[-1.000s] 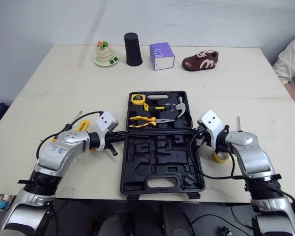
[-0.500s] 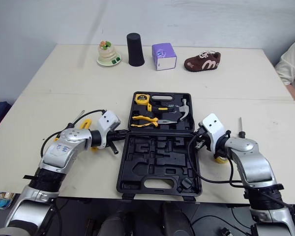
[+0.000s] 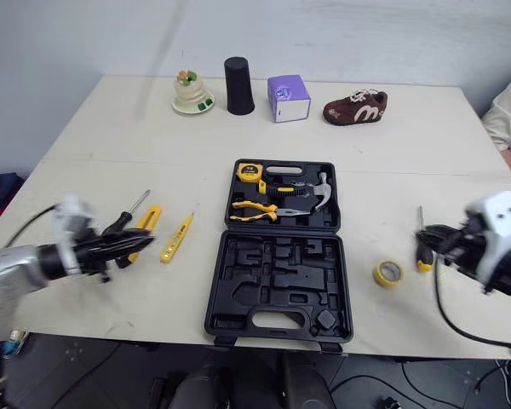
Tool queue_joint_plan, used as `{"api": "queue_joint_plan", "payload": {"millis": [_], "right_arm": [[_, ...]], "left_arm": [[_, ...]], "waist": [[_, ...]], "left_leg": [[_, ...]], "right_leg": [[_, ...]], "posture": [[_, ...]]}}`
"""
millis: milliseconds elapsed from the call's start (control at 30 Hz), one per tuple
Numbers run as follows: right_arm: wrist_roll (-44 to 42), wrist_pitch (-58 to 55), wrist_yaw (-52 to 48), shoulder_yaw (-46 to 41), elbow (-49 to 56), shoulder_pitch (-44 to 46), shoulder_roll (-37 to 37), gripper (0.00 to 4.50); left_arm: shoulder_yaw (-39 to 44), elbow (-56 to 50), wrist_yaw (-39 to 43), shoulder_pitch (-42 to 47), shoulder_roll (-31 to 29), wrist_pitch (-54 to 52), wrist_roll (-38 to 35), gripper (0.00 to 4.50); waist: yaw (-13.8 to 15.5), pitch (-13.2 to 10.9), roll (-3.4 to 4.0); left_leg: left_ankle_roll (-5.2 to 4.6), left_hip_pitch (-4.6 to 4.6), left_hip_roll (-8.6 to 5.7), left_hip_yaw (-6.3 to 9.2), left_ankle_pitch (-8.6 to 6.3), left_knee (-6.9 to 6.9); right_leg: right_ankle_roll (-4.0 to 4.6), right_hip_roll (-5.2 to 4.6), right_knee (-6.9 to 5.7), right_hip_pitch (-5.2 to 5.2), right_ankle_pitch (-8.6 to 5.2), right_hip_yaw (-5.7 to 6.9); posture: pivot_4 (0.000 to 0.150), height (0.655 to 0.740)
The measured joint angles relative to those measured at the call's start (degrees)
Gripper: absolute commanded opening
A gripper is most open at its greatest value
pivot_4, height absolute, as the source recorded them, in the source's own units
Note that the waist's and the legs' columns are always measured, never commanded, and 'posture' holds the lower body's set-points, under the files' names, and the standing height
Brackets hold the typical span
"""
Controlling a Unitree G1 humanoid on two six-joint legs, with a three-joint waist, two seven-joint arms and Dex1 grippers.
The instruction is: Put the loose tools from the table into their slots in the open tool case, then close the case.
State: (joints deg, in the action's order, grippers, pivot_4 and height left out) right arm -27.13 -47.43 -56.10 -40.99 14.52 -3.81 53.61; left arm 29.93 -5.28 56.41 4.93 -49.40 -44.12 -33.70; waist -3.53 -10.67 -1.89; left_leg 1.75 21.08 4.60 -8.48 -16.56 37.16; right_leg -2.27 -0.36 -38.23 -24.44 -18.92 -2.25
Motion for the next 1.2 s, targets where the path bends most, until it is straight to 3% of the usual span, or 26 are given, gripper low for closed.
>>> {"api": "queue_joint_plan", "payload": {"millis": [133,167,367,533,667,833,1033,1200], "right_arm": [[0.60,4.34,-6.22,-7.28,-8.66,-6.56,3.77,4.48],[0.86,5.54,-7.23,-7.77,-10.75,-7.11,4.31,4.50],[4.66,16.33,-9.86,-8.16,-28.63,-5.98,9.64,4.50],[4.28,18.38,-10.52,-5.76,-29.86,-1.96,10.46,4.50],[-0.30,12.98,-10.43,-3.39,-21.09,0.24,9.67,4.50],[-13.54,1.76,-7.38,2.45,-2.12,6.72,6.94,4.50],[-29.63,-5.38,0.26,10.56,14.70,19.00,4.83,4.50],[-34.91,-5.73,4.59,17.22,19.01,25.44,3.30,4.50]], "left_arm": [[8.32,9.66,1.58,-5.50,-5.43,2.47,1.10,4.23],[8.51,12.31,1.41,-5.47,-6.07,4.15,2.21,4.44],[8.33,33.33,-0.60,-4.34,-10.10,17.29,9.35,4.44],[6.70,29.71,-0.33,-3.70,-9.26,17.90,9.11,4.44],[3.84,20.40,-2.14,-3.14,-7.34,13.81,8.08,4.44],[-3.16,12.01,-8.16,1.89,-6.46,5.77,8.30,4.44],[-11.77,12.97,-12.39,9.27,-5.11,0.61,10.45,4.44],[-16.86,18.41,-14.96,14.62,-4.71,2.49,14.92,4.44]], "waist": [[-0.16,0.01,-0.02],[-0.16,0.01,-0.02],[-0.52,0.00,-0.03],[-1.15,0.00,-0.03],[-1.33,0.00,-0.02],[-1.45,-0.01,-0.01],[-1.16,-0.03,-0.02],[-1.10,0.01,-0.08]], "left_leg": [[-0.43,0.01,-0.01,-0.01,-0.25,-0.08],[-0.46,0.00,-0.03,-0.04,-0.27,-0.06],[-0.54,0.05,-0.02,-0.15,-0.41,-0.13],[-0.46,0.07,0.02,-0.12,-0.45,-0.14],[-0.39,0.05,0.06,-0.10,-0.43,-0.13],[-0.21,0.04,0.09,-0.02,-0.33,-0.14],[-0.13,0.20,0.07,0.01,-0.28,-0.04],[-0.14,0.25,0.07,-0.02,-0.29,-0.02]], "right_leg": [[-0.01,-0.11,0.36,0.09,0.01,0.12],[-0.01,-0.14,0.37,0.10,0.01,0.13],[0.07,-0.19,0.48,0.02,0.02,0.12],[0.06,-0.19,0.37,0.01,0.07,0.14],[0.05,-0.15,0.27,0.00,0.07,0.13],[0.03,-0.07,0.17,-0.02,0.09,0.12],[0.01,-0.10,0.26,-0.05,0.10,0.15],[0.01,-0.12,0.32,-0.08,0.10,0.15]], "posture": [[0.150,0.7339],[0.150,0.7339],[0.150,0.7339],[0.150,0.7339],[0.150,0.7339],[0.150,0.7339],[0.150,0.7339],[0.150,0.7339]]}}
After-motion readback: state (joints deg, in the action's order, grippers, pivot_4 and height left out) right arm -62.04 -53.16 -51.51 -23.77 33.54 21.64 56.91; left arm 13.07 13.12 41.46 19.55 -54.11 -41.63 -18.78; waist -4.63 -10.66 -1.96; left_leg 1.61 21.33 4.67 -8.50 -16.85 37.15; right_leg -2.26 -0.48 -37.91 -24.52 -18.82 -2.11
